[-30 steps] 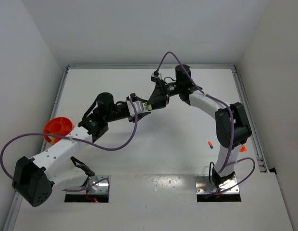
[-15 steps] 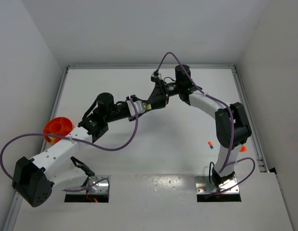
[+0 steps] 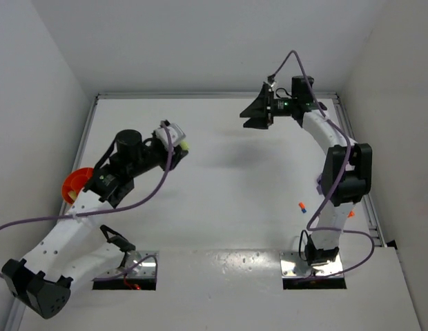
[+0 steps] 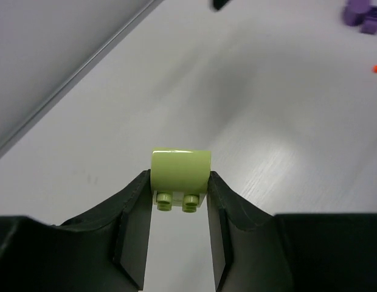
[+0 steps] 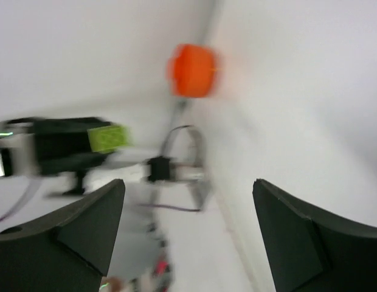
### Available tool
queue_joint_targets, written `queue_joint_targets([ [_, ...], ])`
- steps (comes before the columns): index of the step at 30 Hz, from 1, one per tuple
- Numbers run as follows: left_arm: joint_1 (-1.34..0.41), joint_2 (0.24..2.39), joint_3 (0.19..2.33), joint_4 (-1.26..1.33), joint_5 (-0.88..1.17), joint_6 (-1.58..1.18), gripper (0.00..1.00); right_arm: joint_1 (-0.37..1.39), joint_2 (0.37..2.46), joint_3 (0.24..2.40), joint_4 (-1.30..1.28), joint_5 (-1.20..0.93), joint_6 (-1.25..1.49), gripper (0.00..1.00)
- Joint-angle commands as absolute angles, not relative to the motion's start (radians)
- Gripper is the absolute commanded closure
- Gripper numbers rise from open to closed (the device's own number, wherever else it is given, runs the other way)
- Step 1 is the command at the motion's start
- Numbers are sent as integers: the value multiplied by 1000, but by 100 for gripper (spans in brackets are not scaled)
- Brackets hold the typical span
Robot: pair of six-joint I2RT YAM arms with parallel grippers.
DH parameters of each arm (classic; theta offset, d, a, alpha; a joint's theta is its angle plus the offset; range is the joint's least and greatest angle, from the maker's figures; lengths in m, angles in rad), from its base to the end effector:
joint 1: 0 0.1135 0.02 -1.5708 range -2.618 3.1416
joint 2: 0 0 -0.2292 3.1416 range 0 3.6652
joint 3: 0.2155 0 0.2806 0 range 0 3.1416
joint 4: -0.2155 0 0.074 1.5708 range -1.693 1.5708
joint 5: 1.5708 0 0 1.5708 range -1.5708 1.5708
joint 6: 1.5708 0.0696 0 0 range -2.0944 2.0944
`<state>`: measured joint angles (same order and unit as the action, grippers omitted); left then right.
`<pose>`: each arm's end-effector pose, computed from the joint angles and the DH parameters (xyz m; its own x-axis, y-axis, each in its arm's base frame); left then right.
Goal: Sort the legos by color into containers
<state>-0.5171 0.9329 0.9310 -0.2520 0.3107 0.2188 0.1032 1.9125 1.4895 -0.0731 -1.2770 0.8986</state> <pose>0.2446 -0.1636 0.3219 -0.0551 0.2691 -0.9615 0.7580 0.6381 0.1351 0.4449 0.1131 0.2268 -0.9733 0.1270 -0.1911 -0.1695 0.1637 0.9718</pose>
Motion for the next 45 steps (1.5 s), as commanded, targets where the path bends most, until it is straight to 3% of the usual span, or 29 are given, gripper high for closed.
queue_joint_targets([
  [1,-381,899,1029,-472,203,91,84,116,1876,1659,-725,-905,227,13],
  [4,-312,925,1121,-612,143,109,86,129,1864,1658,-862,-686,11,13],
  [12,-152,995,1224,-932,-141,44,88,95,1798,1533,-850,-631,-94,16],
  [20,159,971,1109,-902,-183,86,93,95,1770,1522,-893,-444,-216,17],
  [33,797,1299,1177,-905,175,454,96,95,1804,1561,-942,-351,-299,17],
  [39,831,1308,1155,-864,198,508,96,95,1816,1595,-968,-318,-311,17],
  [45,871,1296,1134,-864,271,575,87,95,1816,1557,-959,-327,-311,17],
])
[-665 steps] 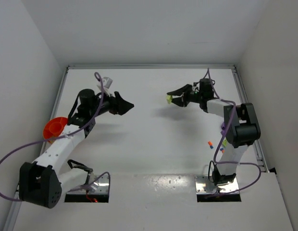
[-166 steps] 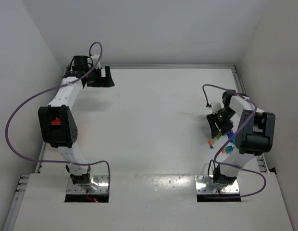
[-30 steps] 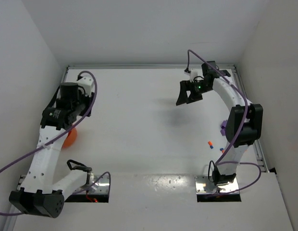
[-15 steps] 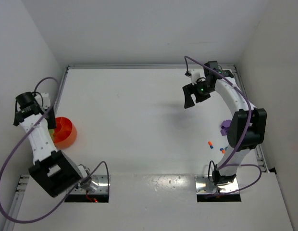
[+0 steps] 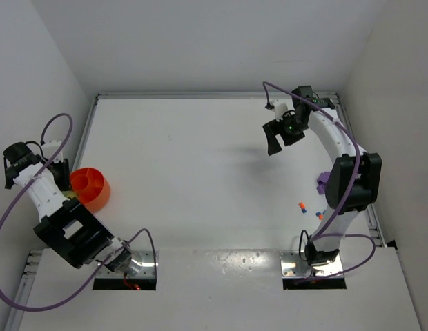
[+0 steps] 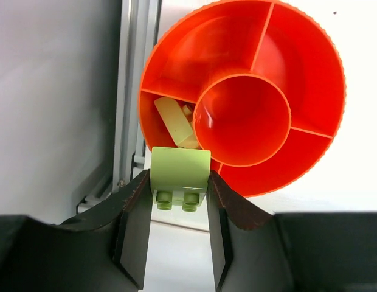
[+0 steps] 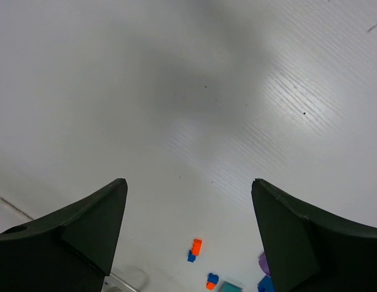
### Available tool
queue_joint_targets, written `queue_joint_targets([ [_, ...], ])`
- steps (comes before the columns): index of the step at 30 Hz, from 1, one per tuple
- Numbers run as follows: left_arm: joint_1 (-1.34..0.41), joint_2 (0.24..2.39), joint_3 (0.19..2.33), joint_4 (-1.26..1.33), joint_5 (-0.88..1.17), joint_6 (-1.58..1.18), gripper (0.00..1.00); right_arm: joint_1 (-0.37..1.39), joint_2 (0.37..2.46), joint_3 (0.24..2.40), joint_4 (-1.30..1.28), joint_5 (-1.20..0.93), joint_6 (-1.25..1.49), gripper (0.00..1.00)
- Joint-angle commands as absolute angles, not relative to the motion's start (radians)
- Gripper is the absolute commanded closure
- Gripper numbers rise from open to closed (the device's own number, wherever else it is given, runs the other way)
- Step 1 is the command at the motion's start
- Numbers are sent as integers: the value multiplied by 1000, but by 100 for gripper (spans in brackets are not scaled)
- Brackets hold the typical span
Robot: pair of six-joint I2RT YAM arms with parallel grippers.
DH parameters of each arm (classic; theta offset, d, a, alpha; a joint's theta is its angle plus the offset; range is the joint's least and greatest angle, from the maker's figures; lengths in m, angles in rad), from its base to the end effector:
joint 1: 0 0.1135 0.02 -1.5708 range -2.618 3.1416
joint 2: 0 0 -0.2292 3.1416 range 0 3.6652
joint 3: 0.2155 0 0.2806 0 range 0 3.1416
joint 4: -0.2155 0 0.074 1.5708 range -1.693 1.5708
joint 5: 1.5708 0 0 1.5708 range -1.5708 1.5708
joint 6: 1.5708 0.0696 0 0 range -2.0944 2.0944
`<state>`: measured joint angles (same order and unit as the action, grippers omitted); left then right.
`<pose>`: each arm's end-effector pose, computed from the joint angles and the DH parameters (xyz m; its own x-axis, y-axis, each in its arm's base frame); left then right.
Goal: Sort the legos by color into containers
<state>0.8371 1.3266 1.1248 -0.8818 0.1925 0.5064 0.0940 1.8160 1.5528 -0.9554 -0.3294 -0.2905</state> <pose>0.2187 0.2226 0.2140 -0.8419 -0.2229 -0.4914 -0.2980 0.9513 0.0792 0.4003 0.0603 0.1912 -0.8381 -0.3512 -0.4175 -0.4592 0.8673 0.1921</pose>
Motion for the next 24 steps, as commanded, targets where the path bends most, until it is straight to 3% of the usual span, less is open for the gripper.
queue_joint_targets([
  [1,871,1296,1134,-880,293,575,87,95,1806,1557,-959,-327,-311,17],
  [16,956,1367,1115,-914,509,679,75,95,1766,1529,-968,-318,-321,17],
  [24,1035,1433,1134,-965,563,771,74,95,1747,1502,-968,-318,-330,17],
])
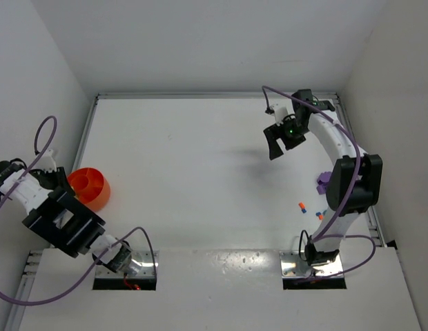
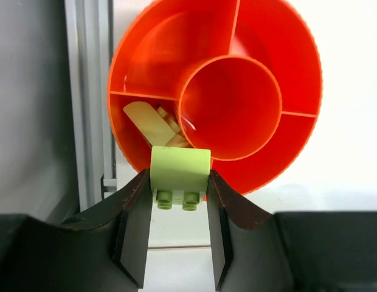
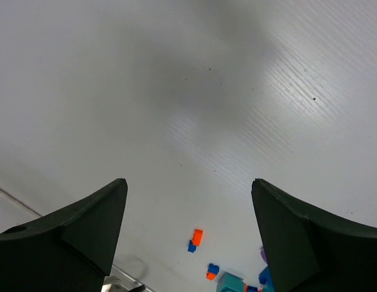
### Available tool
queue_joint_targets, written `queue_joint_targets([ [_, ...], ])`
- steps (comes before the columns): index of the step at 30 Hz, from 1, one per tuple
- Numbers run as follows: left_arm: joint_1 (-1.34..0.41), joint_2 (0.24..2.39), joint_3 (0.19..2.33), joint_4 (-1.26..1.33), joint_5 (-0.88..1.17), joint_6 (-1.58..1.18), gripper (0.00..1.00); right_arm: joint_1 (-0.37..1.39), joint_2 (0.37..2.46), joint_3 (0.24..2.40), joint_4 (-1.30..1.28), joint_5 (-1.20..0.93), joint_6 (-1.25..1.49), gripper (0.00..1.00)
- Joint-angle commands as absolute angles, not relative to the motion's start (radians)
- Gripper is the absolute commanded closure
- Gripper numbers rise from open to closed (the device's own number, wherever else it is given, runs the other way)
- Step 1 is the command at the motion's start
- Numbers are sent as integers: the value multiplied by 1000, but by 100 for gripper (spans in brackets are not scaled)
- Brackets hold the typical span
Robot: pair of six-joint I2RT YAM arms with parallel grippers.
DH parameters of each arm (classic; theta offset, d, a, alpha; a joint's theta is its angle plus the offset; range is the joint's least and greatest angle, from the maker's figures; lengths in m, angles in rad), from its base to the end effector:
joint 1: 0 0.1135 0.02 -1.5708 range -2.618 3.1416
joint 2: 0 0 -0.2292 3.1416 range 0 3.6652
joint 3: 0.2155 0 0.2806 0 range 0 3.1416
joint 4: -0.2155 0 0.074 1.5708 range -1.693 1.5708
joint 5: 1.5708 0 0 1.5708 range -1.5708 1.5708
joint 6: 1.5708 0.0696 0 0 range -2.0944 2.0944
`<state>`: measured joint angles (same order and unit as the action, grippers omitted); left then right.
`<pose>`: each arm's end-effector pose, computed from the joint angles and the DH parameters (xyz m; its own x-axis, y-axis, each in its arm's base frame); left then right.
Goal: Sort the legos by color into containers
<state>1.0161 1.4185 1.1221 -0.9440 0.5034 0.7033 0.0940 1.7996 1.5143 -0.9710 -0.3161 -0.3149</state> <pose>0.1911 0.2447 0.1897 -0.8082 -0.2289 -0.5426 -0.1828 0.9734 -0.1382 0.3915 0.0586 0.1839 -0.8429 -0.3751 -0.3857 -0.4691 0.8635 0.1853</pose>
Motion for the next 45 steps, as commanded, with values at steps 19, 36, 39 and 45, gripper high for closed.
queue_joint_targets([
  [19,1094,1491,1104,-1028,730,897,46,95,1720,1473,-968,-327,-339,17],
  [36,1120,1293,1290,-1126,877,975,25,86,1661,1405,-950,-310,-348,19],
  [39,1102,1244,1364,-1158,913,988,0,72,1626,1365,-937,-275,-357,20],
  [45,777,1235,1445,-1072,793,752,0,-23,1566,1238,-948,-170,-368,23],
])
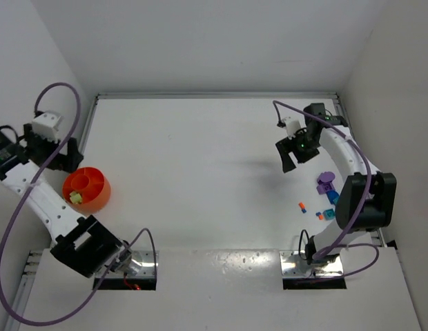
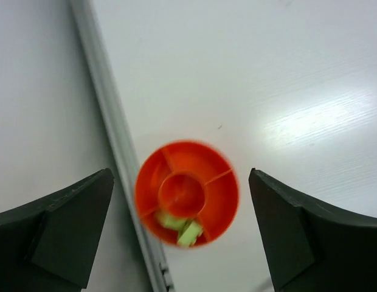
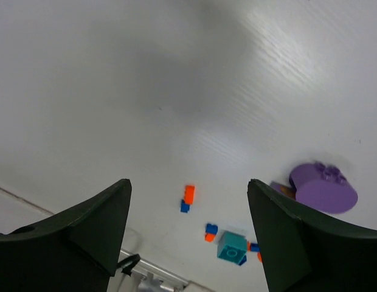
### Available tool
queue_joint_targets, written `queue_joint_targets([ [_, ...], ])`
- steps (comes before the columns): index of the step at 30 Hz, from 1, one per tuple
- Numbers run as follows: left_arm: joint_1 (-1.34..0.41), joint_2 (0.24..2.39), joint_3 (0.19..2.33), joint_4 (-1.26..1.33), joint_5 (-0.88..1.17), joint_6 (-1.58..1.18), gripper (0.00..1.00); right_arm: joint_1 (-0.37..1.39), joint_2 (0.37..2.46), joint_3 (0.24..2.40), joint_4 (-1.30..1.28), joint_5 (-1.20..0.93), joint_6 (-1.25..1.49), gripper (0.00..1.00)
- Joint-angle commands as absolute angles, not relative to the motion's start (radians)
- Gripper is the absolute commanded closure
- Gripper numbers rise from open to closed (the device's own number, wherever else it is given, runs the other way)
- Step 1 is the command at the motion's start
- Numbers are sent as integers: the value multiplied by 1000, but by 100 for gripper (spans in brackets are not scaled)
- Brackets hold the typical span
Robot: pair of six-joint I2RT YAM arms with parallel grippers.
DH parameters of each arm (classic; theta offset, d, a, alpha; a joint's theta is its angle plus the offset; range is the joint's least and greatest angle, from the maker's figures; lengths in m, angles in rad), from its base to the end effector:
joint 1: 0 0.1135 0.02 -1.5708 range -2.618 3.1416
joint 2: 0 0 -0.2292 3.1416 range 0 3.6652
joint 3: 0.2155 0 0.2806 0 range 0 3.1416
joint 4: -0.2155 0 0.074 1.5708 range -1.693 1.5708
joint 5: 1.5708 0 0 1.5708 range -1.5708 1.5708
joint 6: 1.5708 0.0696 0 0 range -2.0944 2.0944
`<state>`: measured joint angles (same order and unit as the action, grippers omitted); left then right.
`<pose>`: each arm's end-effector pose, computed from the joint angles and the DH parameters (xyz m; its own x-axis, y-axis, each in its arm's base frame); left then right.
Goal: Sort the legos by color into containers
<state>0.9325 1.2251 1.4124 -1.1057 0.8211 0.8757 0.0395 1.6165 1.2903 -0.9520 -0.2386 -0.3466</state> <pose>0.2043 0.1899 0.3426 -0.5202 0.1771 -0.8355 0.1827 0.9787 0.0938 0.3493 0.0303 0.1759 -0.8637 -0.3645 -0.3482 -0.4252 0.8978 0.1149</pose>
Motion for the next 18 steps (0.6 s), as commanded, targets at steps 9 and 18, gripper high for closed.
queue_joint_targets([
  [9,200,1297,1401,-766,502,408,0,-239,1439,1059,-833,-28,-472,21],
  [18,28,1508,1450,-755,591,365,0,-460,1774,1408,-899,-209,-857,22],
])
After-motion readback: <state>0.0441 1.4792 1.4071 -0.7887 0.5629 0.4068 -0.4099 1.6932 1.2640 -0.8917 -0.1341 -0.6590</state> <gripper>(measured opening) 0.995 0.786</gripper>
